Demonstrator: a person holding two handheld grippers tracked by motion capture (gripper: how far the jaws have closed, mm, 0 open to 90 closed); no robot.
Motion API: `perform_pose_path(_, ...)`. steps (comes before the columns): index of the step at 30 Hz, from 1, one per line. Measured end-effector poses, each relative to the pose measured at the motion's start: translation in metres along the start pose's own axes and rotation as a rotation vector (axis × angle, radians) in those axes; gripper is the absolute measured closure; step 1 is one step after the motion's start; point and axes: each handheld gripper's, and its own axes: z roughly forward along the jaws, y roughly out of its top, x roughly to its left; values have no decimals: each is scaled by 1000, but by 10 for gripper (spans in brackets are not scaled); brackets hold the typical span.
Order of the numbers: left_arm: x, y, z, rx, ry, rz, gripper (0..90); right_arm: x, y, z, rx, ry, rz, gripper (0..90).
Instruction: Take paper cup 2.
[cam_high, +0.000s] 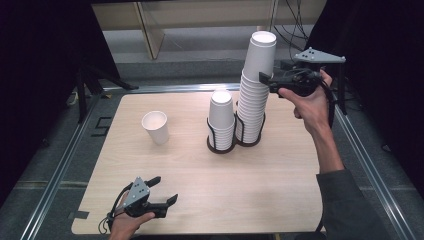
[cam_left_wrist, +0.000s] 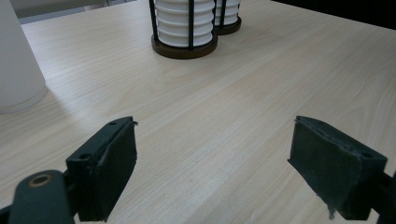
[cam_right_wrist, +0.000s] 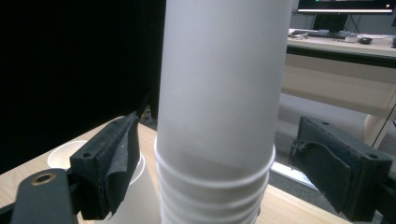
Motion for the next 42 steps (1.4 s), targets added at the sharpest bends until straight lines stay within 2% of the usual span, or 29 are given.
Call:
perform_pose_path(2, 0, 0, 0, 0, 2, -2, 142, -1, 3, 5, -4, -7, -23, 153)
perform_pose_path(6, -1, 0, -1, 15, 3, 4, 142, -2, 7, 14, 0, 3, 12, 153)
perform_pose_path(11, -1, 0, -1, 16, -1, 7, 143, -5, 10, 26, 3, 0, 13, 151)
perform_pose_path(15, -1, 0, 0, 20, -7, 10, 142, -5, 12, 34, 6, 18, 38, 144)
perform_pose_path(16, -1, 0, -1, 22, -8, 13, 143, -6, 13, 36, 2, 11, 29, 140)
perform_pose_path(17, -2, 0, 0, 21, -7, 12, 143, -5, 13, 38, 13, 19, 43, 135)
perform_pose_path(25, -3, -1, 1, 6, -15, -2, 143, -6, 16, 50, 17, 23, 48, 121)
perform_pose_path(26, -3, -1, 1, 7, -15, -2, 142, -5, 16, 50, 24, 21, 54, 123)
perform_pose_path(27, -3, -1, 1, 7, -15, -1, 142, -6, 17, 51, 25, 12, 38, 126)
perform_pose_path(28, -3, -1, 2, 1, -18, -3, 142, -5, 17, 52, 27, 15, 57, 131)
perform_pose_path(30, -3, -1, 1, 6, -17, -2, 142, -5, 18, 51, 33, 14, 58, 140)
perform_pose_path(32, -3, -1, 2, 1, -21, -2, 143, -5, 20, 51, 35, 5, 47, 147)
perform_pose_path(37, -2, -1, 1, 23, -11, 17, 143, -4, 30, 46, 13, 13, 45, 152)
perform_pose_path(40, -2, -2, 2, 10, -22, 12, 142, -1, 36, 43, 14, 2, 35, 153)
perform_pose_path(42, -2, -1, 2, 19, -25, 13, 143, 0, 43, 40, 0, -5, 32, 153)
